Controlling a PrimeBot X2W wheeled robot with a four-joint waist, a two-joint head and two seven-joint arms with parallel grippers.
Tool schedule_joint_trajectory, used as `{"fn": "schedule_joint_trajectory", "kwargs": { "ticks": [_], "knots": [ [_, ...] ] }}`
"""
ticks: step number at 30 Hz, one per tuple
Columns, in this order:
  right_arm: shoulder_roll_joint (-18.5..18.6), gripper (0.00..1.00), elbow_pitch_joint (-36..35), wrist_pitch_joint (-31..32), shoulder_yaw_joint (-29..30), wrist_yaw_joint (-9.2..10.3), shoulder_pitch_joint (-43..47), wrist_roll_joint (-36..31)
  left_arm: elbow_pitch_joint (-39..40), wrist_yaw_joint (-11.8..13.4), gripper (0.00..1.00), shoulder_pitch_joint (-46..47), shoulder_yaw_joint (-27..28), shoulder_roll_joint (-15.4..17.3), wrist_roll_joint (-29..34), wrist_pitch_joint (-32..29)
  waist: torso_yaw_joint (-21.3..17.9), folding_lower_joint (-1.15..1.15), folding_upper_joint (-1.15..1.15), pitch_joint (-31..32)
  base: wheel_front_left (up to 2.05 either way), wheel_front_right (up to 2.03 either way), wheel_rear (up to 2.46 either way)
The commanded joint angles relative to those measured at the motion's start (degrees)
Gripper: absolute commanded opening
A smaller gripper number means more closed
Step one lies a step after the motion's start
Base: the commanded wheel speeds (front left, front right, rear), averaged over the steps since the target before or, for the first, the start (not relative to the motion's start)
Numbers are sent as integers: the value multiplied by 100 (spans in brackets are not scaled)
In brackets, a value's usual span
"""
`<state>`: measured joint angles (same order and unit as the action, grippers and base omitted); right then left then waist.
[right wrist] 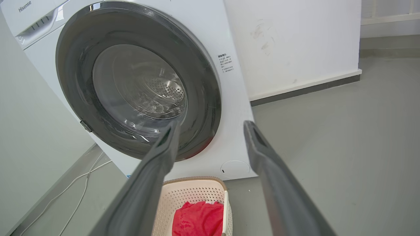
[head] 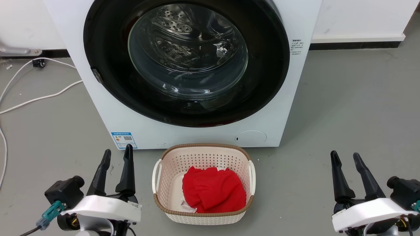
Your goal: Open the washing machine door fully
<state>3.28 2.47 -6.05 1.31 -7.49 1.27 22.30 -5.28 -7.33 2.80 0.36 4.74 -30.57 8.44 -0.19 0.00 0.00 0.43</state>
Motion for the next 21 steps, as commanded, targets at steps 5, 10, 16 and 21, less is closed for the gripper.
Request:
{"fn": "schedule_joint_trajectory", "kwargs": {
  "ticks": [5,10,16,21],
  "knots": [
    [-17,100,-106,-46,-4,0,-15,-561,15,1,100,12,-17,5,563,146,4,0,0,1,0,0,0],
    [-21,100,-132,-58,-17,0,32,-802,-5,8,100,-3,-14,-1,846,211,8,0,0,3,0,0,0],
    [-26,100,-171,-69,-28,0,67,-1103,-16,10,100,-6,1,-4,1170,294,3,0,0,-3,0,0,0],
    [-31,100,-192,-95,-32,0,83,-1346,-23,12,100,-5,-1,-8,1436,350,-4,0,0,-8,0,0,0]
  ]
}}
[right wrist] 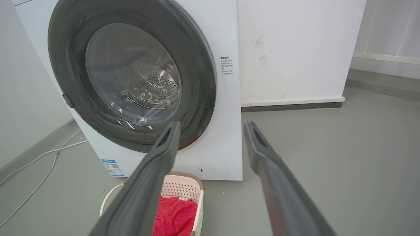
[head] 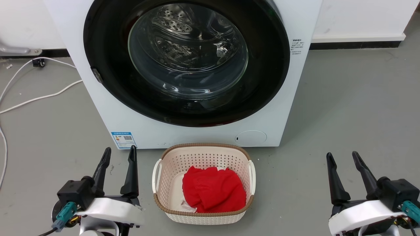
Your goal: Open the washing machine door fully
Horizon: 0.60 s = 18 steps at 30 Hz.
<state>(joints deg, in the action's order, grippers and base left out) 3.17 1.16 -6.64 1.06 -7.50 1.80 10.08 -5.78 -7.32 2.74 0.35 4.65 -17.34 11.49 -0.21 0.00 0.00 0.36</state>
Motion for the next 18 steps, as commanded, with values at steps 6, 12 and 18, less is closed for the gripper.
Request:
{"fn": "schedule_joint_trajectory", "kwargs": {
  "ticks": [6,12,18],
  "knots": [
    [-24,100,-74,-52,-23,2,44,-330,24,17,100,-1,-2,-6,361,102,-3,0,0,2,0,0,0],
    [-28,100,-93,-71,-50,2,76,-557,34,27,100,-31,8,-18,646,171,-12,0,0,-2,0,0,0],
    [-33,100,-96,-105,-67,2,103,-775,47,32,100,-64,5,-34,904,240,-21,0,0,-6,0,0,0]
  ]
}}
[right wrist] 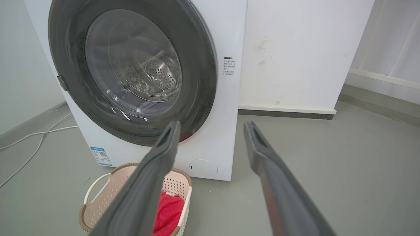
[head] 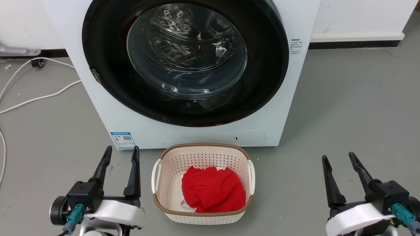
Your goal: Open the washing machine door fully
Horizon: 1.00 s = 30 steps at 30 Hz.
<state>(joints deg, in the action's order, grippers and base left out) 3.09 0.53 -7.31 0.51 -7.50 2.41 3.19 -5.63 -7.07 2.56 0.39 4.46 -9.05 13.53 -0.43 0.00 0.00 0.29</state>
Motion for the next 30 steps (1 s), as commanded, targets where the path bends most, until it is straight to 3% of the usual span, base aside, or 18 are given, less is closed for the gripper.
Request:
{"fn": "schedule_joint_trajectory", "kwargs": {
  "ticks": [1,15,25,26,27,30],
  "knots": [
    [-26,100,-37,-46,-13,2,48,-119,42,7,100,-50,4,-19,105,43,0,0,0,0,0,0,0],
    [-34,100,-1,-167,1,2,115,-500,61,-12,100,-126,24,-63,493,180,6,0,0,1,0,0,0],
    [-34,100,87,-189,5,3,90,-273,45,-23,100,-190,99,-88,392,180,0,0,0,12,0,0,0],
    [-33,14,90,-222,-16,2,79,-225,47,-23,100,-208,108,-91,389,180,0,0,0,18,0,0,0],
    [-33,0,102,-233,-35,3,76,-176,51,-24,100,-223,117,-93,388,180,0,0,0,22,0,0,0],
    [-32,0,110,-320,-56,3,57,48,59,-26,100,-239,134,-100,392,180,4,0,0,31,0,0,0]
  ]
}}
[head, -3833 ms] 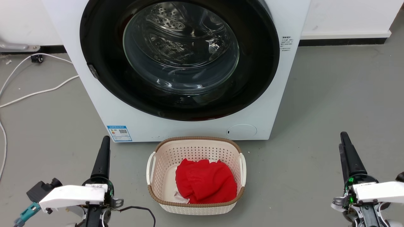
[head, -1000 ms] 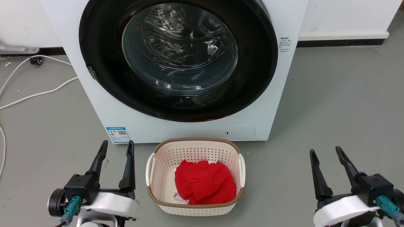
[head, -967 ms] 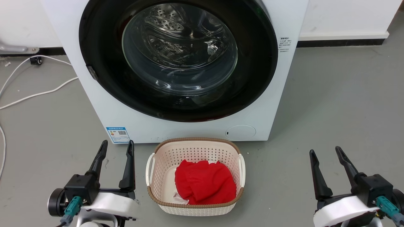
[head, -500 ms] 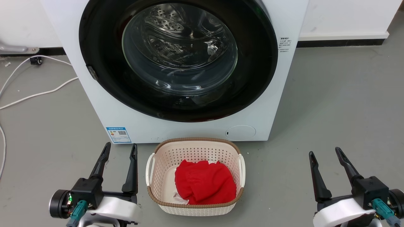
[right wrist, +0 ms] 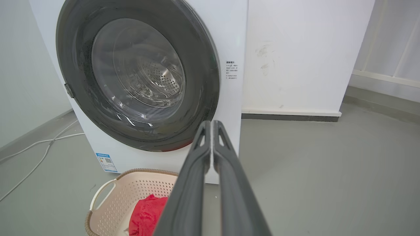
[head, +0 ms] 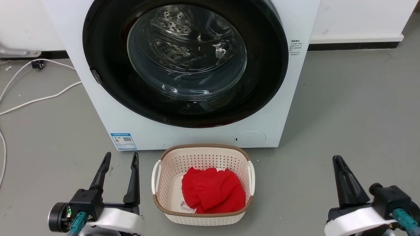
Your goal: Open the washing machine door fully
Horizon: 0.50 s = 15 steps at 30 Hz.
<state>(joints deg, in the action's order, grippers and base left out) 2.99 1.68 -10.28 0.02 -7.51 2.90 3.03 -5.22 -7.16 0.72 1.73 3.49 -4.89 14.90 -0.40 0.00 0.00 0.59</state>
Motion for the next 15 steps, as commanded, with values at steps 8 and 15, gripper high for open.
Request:
{"fn": "schedule_joint_trajectory", "kwargs": {
  "ticks": [8,15],
  "knots": [
    [-22,0,394,-441,-151,3,-280,3916,9,-17,100,-88,2,-17,12,43,9,0,0,8,0,0,0],
    [-18,0,618,-483,-309,3,-1125,8231,33,-17,100,13,-3,-31,-16,42,9,0,0,-98,0,0,0]
  ]
}}
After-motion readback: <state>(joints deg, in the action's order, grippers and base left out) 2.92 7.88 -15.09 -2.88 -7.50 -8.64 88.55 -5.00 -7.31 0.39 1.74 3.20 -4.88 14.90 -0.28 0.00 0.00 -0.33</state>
